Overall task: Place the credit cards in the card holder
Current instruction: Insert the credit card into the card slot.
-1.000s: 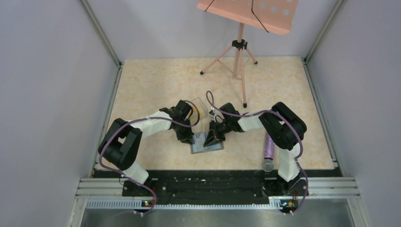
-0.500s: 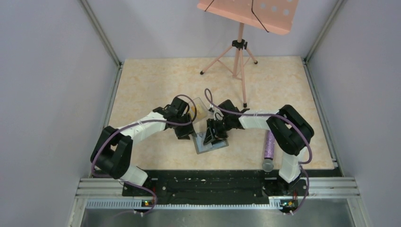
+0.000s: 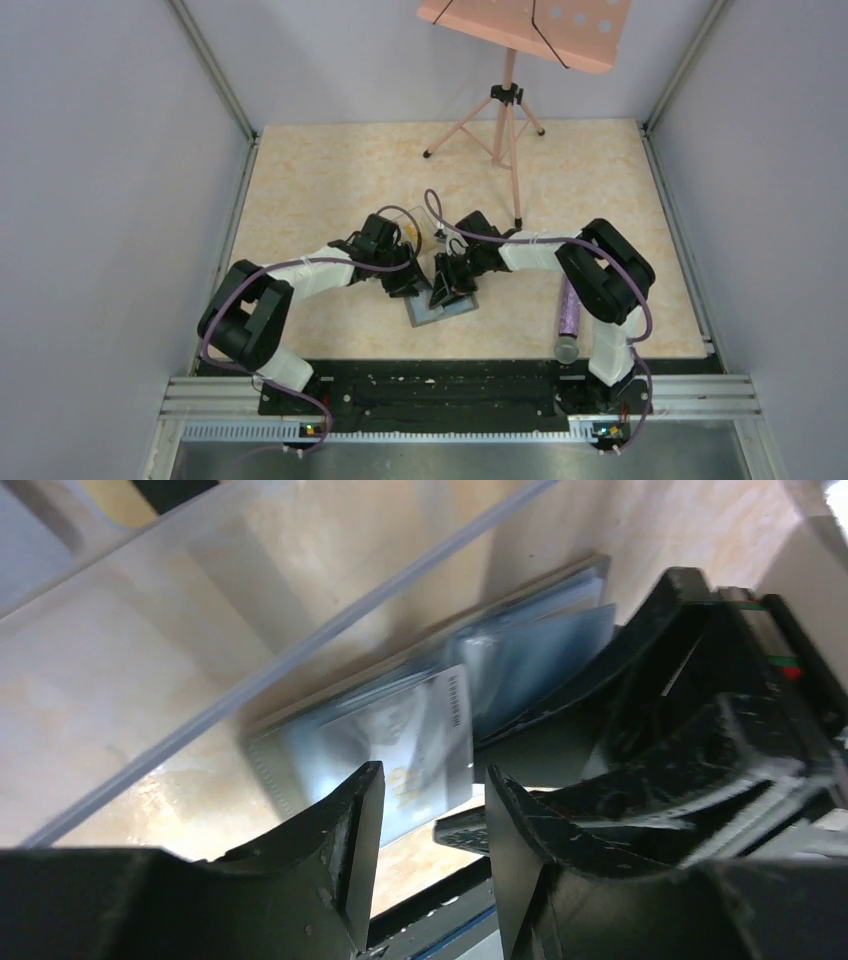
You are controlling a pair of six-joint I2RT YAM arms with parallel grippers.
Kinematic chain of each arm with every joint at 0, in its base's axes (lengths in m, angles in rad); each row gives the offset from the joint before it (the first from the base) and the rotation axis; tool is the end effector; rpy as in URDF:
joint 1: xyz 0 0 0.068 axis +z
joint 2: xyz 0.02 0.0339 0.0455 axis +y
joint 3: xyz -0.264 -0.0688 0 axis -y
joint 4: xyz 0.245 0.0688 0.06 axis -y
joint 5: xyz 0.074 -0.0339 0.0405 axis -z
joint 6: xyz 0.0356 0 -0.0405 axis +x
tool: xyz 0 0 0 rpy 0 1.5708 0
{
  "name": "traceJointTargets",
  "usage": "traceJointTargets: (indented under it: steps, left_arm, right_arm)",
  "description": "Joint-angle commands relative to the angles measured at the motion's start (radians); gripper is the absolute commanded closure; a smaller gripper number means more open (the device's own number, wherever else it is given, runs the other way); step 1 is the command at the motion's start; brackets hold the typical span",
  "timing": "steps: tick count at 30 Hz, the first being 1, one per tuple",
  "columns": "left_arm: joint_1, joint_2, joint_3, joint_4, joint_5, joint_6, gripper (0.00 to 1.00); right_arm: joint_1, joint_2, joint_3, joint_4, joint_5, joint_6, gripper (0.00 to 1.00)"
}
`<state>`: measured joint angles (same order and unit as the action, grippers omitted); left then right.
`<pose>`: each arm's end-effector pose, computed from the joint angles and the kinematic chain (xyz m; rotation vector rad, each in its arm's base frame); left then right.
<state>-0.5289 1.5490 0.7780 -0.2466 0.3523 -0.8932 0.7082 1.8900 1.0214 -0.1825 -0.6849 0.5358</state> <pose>0.2426 -0.1560 0.1583 -0.3694 2.7893 -0.8996 0.2568 0.2495 0.1277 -0.5138 2.8123 1.2655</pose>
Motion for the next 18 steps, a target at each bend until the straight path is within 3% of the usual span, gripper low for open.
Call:
traceJointTargets:
  steps: [1,5,7,13,18]
  left_arm:
    - [0.005,0.033,-0.034,0.041,0.066,-0.036,0.53]
    - [0.006,-0.008,-0.019,-0.002,0.054,-0.026,0.54]
    - [0.005,-0.033,0.003,-0.056,0.024,-0.007,0.54]
    - [0.007,-0.138,0.045,-0.262,-0.13,0.062,0.48]
    - [0.019,-0.178,-0.035,-0.245,-0.095,0.043,0.45]
  right_arm:
    - [0.022,0.045,0.011,0.076,-0.045,0.002,0.68]
    - [0.021,0.056,0.005,0.13,-0.094,0.031,0.83]
    - [0.022,0.058,0.018,0.106,-0.089,0.024,0.84]
    - [0.023,-0.039,0.047,-0.019,0.007,-0.047,0.54]
    - [0.028,-0.099,0.088,-0.11,0.052,-0.076,0.48]
